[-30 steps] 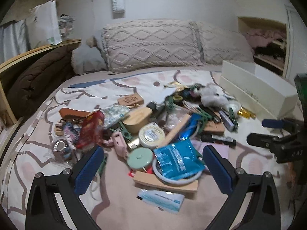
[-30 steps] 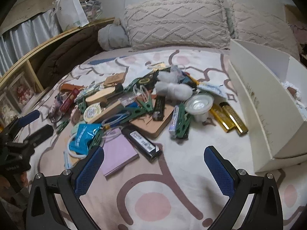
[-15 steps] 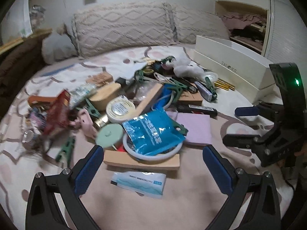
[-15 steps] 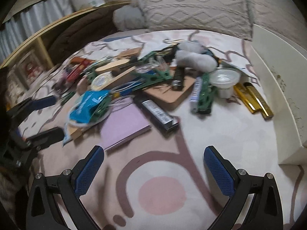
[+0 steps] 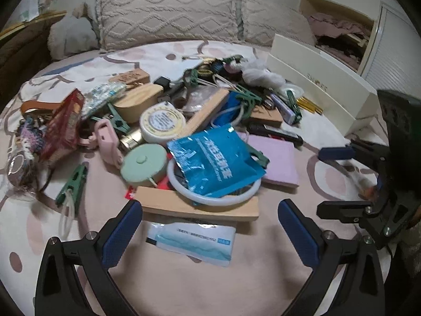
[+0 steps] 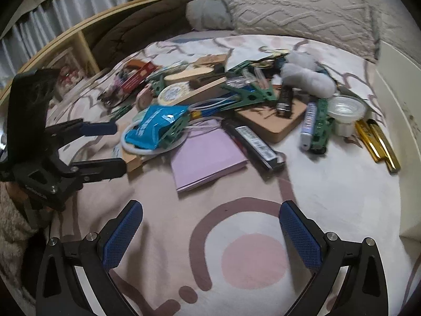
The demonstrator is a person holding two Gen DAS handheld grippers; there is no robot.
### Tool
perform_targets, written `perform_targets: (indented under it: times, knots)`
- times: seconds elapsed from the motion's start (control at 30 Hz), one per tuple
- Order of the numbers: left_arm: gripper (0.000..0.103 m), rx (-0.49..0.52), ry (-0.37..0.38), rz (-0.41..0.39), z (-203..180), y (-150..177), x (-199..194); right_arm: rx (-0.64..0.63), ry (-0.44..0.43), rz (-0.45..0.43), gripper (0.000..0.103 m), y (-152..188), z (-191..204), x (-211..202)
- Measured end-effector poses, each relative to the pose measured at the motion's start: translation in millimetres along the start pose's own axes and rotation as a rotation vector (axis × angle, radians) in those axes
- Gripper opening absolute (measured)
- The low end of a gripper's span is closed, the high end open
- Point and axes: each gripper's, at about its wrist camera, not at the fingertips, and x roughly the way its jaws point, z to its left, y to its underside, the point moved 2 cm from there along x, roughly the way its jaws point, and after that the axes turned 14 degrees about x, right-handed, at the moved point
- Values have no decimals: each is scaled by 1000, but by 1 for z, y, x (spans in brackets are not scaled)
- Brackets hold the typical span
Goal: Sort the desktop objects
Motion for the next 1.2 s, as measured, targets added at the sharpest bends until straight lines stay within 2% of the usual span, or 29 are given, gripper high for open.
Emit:
perform_targets:
  times: [0.27, 0.43, 0.63, 0.77, 0.93, 1.07, 1.2]
  knots:
    - [103, 4, 8, 40, 0, 3, 9, -57, -62, 55, 103, -11, 8, 12]
    - [103, -47, 26, 50, 9, 6, 12, -97, -39, 101, 103, -18, 12, 27]
    - [103, -55, 62, 30, 12, 6, 8, -192, 15, 88, 103, -26, 21, 40]
    - [103, -2, 58, 24, 8, 3, 3, -222, 51, 67, 93, -25, 22, 48]
    - [103, 192, -32, 48, -1, -3, 4, -232, 61, 28, 83, -19, 21, 45]
    - [103, 183, 10, 68, 4, -2, 13, -222, 68, -17, 71, -16, 19, 42]
    - [103, 143, 53, 70, 10, -2, 17, -225, 64, -41, 70, -14, 20, 41]
